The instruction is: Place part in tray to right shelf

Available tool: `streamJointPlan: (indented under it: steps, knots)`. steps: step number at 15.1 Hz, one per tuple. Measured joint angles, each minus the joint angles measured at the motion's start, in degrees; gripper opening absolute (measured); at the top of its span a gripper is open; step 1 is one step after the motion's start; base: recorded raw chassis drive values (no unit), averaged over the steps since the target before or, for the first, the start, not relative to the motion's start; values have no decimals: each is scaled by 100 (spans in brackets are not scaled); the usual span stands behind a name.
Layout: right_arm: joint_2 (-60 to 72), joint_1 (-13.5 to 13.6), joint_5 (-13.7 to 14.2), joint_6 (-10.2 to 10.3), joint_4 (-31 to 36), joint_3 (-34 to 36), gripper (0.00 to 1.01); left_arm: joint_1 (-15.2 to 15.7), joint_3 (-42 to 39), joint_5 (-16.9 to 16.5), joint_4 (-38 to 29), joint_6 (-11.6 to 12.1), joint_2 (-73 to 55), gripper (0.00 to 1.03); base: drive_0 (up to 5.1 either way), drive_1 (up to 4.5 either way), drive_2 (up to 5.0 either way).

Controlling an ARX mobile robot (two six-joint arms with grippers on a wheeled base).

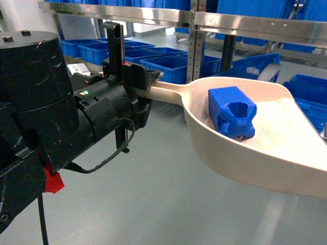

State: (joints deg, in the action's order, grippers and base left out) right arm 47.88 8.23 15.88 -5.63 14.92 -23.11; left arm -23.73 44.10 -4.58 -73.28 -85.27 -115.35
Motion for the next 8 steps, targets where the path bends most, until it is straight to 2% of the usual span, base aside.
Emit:
streamJointPlan:
  steps: [8]
  knots:
    - [0,0,0,0,-2,0,98,0,0,0,-2,0,0,13,-164,-164,-164]
